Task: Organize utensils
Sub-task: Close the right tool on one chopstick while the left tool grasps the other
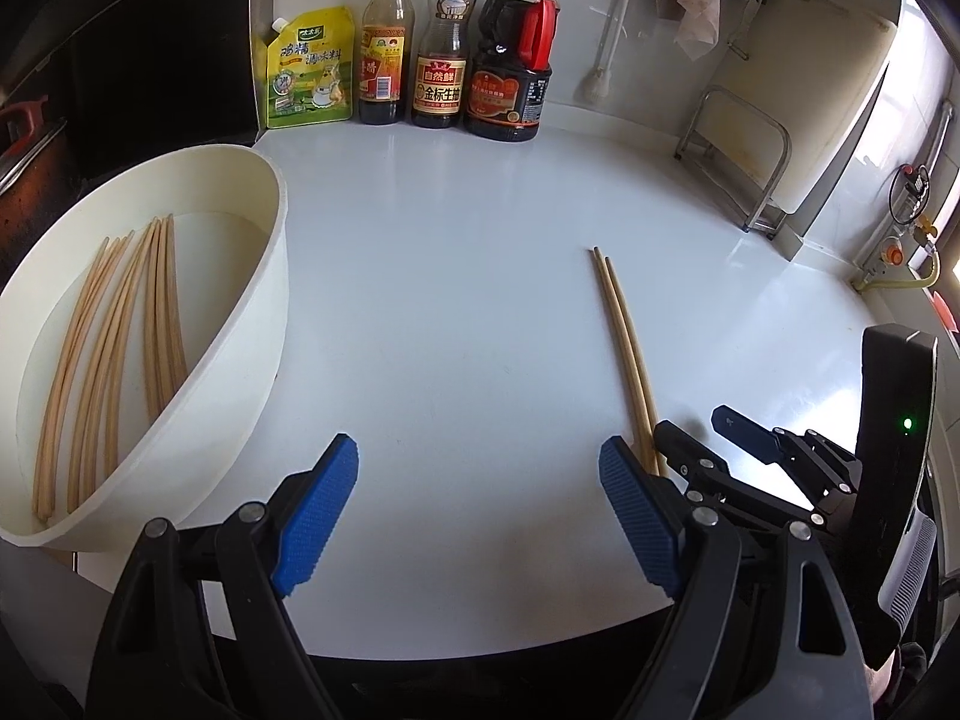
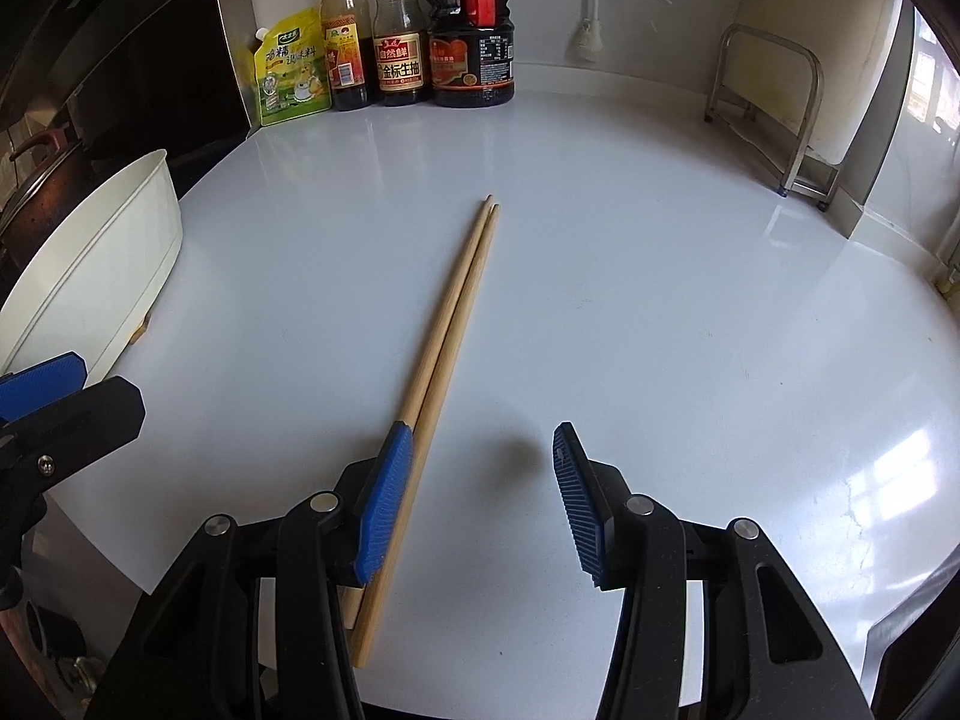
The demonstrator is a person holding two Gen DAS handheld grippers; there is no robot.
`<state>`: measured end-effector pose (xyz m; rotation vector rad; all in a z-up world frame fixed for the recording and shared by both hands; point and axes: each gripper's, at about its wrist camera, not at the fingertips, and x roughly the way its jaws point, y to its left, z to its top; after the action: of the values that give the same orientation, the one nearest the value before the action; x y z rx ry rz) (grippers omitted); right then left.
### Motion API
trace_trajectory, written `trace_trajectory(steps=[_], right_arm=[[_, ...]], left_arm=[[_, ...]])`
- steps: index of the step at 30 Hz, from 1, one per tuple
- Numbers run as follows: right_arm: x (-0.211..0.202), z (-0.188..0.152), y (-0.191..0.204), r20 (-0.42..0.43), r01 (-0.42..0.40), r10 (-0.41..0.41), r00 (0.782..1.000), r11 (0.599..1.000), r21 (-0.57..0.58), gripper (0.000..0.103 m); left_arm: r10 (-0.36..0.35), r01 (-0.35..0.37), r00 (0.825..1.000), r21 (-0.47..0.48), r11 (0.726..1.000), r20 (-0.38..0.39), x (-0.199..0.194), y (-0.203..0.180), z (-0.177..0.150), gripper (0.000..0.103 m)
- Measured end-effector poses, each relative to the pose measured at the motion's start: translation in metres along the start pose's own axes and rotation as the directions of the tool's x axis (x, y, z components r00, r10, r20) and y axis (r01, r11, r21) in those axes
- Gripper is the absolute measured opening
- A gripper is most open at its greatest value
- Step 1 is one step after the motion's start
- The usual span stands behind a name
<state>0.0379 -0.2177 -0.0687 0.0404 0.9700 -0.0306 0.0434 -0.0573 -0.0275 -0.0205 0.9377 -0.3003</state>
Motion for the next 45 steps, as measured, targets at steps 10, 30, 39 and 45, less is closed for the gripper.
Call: trace_trajectory(steps=[10, 30, 39, 45], right_arm=[[0.004, -0.002, 0.007, -0.006, 0.017, -0.017, 1.000, 0.999, -0.050, 0.008], [-0.006, -0.013, -0.076, -0.011, 0.088, -0.087, 0.996, 0.993, 0.084, 0.007], [-0.013, -0.006, -0.084, 0.035, 0.095, -0.097, 0.995, 0.994, 0.056, 0.028], [-0.002, -0.005, -0.090, 0.012, 0.084, -0.085, 0.996, 0.995, 0.062, 0.028]], left_arm=[[0.004, -0.004, 1.000, -0.003, 1.000, -0.019, 0.008, -0.001, 0.002, 0.081], [0.013, -0.010, 0.999, 0.072, 0.997, -0.040, 0.049, -0.046, 0.016, 0.081], [0.037, -0.032, 0.998, 0.076, 0.997, -0.058, 0.067, -0.053, 0.017, 0.082], [0.057, -0.051, 0.997, 0.088, 0.995, -0.058, 0.073, -0.057, 0.018, 0.083]])
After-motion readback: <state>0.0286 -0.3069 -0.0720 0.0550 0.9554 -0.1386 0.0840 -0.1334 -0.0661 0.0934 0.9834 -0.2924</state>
